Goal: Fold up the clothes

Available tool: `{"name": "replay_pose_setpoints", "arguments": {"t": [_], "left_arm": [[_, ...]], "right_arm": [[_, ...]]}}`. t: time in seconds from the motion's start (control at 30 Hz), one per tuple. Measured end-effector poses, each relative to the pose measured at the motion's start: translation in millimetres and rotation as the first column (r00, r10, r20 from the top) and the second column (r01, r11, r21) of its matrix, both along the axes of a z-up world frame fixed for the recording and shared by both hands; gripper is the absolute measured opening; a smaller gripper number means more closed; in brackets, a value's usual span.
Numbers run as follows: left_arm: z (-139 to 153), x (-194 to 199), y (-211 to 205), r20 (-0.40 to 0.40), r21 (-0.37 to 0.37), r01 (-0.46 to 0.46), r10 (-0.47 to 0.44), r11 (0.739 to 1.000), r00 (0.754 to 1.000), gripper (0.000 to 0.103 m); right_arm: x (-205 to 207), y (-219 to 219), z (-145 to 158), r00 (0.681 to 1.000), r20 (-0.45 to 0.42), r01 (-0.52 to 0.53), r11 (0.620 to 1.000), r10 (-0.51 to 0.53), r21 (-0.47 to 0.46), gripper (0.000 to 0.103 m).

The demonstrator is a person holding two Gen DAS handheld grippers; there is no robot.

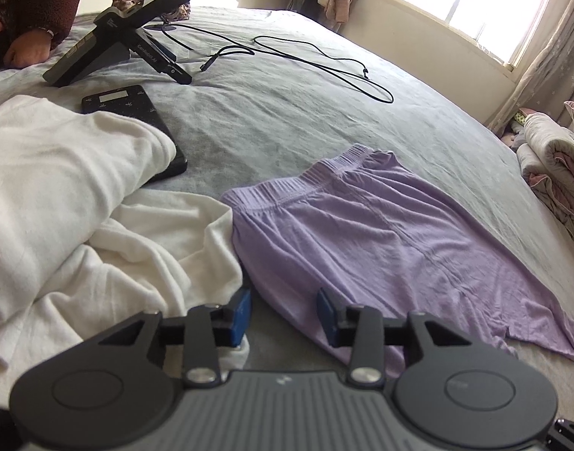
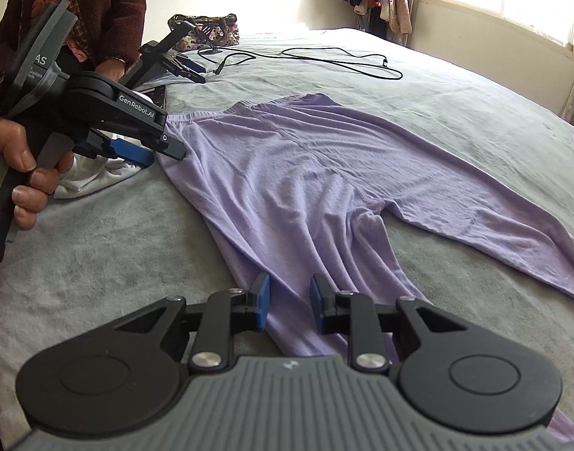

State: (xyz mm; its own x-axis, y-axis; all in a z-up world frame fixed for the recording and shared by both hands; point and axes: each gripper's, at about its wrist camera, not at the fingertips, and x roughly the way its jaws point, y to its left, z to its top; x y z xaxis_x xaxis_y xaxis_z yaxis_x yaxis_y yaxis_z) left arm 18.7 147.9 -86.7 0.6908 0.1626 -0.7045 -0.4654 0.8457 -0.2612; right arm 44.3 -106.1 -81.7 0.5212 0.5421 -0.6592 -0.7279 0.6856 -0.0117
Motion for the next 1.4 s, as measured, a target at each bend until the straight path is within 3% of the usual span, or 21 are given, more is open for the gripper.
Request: {"name": "replay_pose_setpoints", "arguments": {"t": [0.03, 0.07, 0.2, 0.43, 0.57, 0.7, 0.83, 0.9, 1.0, 1.13, 1.2, 1.4], "left_arm": [[0.3, 0.2, -0.7, -0.002, 0.025, -0.002, 0.002, 1.000, 1.000, 0.003], [1.3, -0.6, -1.2, -0.002, 0.040, 0.003, -0.003, 0.999, 1.000, 0.001], [7.5, -5.9, -2.3, 0.000, 0.086, 0.031, -0.031, 0.996, 1.000, 0.000], [19.7, -20.1, 8.8, 0.004, 0.085, 0.026, -0.027, 0.996, 1.000, 0.000], [20.6, -28.1, 13.2, -0.019, 0.109, 0.046, -0.044, 0.993, 0.999, 0.000], [5.9, -26.0, 22.2, -0.087, 0.076, 0.077, -0.070, 0.994, 0.994, 0.001], [8.0, -27.7, 24.0, -0.084, 0.070, 0.099, -0.093, 0.993, 0.992, 0.002], [10.4, -30.1, 24.8, -0.076, 0.056, 0.091, -0.087, 0.994, 0.993, 0.002], [14.4, -32.7, 23.0, -0.064, 0.059, 0.108, -0.104, 0.992, 0.993, 0.010], [24.5, -37.3, 20.6, -0.040, 0.072, 0.115, -0.113, 0.991, 0.993, 0.037], [31.0, -38.8, 16.3, -0.023, 0.089, 0.134, -0.133, 0.987, 0.991, 0.041], [44.1, -39.5, 1.5, 0.010, 0.150, 0.195, -0.199, 0.969, 0.980, 0.048]], "right_arm": [[-0.3, 0.2, 0.4, 1.000, -0.005, -0.003, 1.000, 0.003, 0.003, 0.002], [-1.3, 0.5, 1.8, 1.000, -0.006, -0.005, 1.000, 0.005, 0.001, 0.002], [-10.9, 0.7, 14.1, 0.998, -0.030, -0.063, 0.998, 0.064, 0.032, 0.001], [-29.9, 11.6, 25.8, 0.980, -0.096, -0.168, 0.982, 0.176, 0.089, 0.001], [-35.2, 19.8, 20.8, 0.973, -0.121, -0.190, 0.979, 0.198, 0.072, 0.001], [-35.0, 24.7, 9.7, 0.969, -0.150, -0.193, 0.980, 0.197, 0.040, 0.001], [-35.8, 27.6, 3.7, 0.970, -0.157, -0.185, 0.983, 0.185, 0.013, 0.002], [-37.7, 27.3, 6.7, 0.971, -0.153, -0.183, 0.983, 0.183, 0.013, 0.014], [-39.9, 24.4, 9.9, 0.967, -0.169, -0.187, 0.982, 0.189, 0.029, 0.014], [-43.3, 20.1, 14.8, 0.966, -0.170, -0.192, 0.981, 0.196, 0.040, 0.020], [-44.1, 16.8, 19.1, 0.968, -0.161, -0.184, 0.982, 0.190, 0.050, 0.044], [-33.9, -3.8, 29.4, 0.983, -0.151, -0.089, 0.992, 0.102, 0.089, 0.045]]}}
